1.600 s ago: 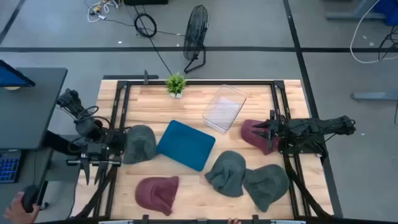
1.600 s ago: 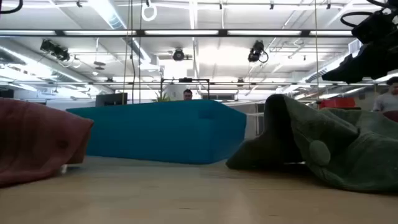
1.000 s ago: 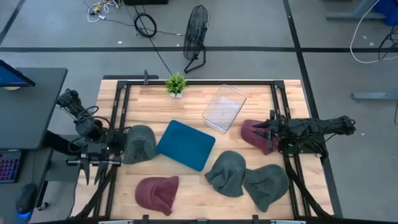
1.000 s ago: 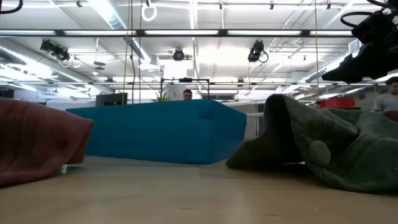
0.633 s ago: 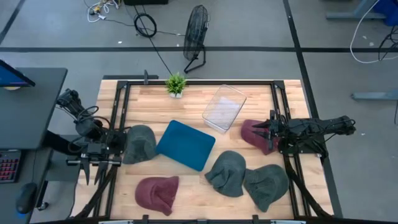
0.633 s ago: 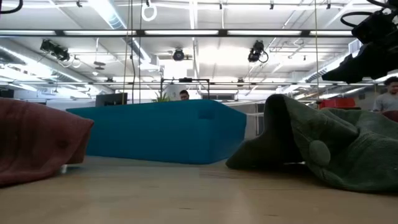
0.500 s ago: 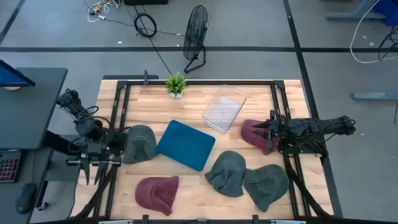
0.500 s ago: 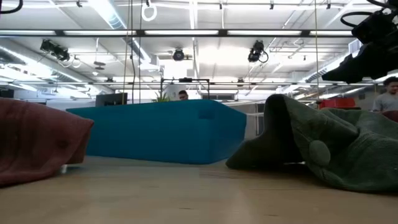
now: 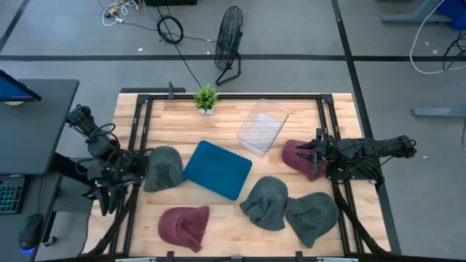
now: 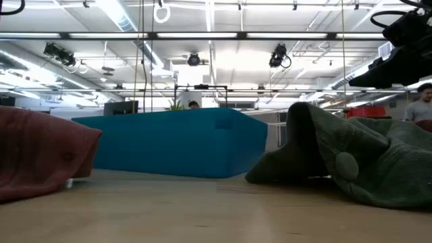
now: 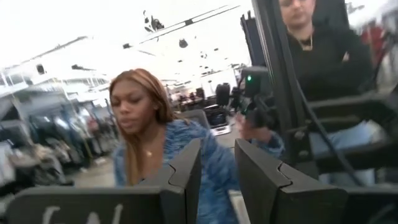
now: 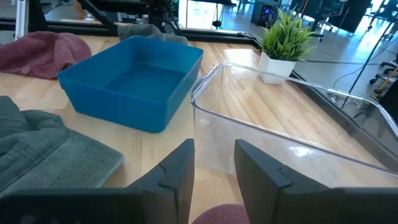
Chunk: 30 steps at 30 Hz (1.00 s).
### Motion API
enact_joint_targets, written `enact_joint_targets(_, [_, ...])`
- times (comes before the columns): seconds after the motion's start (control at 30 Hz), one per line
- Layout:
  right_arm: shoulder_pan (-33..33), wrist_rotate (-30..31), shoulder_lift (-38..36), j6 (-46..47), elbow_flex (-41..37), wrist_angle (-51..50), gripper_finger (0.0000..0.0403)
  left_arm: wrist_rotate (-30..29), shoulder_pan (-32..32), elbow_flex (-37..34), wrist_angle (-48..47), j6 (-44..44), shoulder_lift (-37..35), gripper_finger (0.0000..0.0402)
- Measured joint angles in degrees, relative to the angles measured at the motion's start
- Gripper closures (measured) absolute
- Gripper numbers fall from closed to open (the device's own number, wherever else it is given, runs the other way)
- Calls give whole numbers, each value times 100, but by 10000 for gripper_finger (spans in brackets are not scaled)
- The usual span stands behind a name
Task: Pick & Place hat
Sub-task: Put the right dark red cap into the transparent bin
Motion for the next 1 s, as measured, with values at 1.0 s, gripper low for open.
enact_joint_targets(1.0, [-2,-764,0,-3411,-7,275,282,-2177,7,4,-7,-1988,41,301])
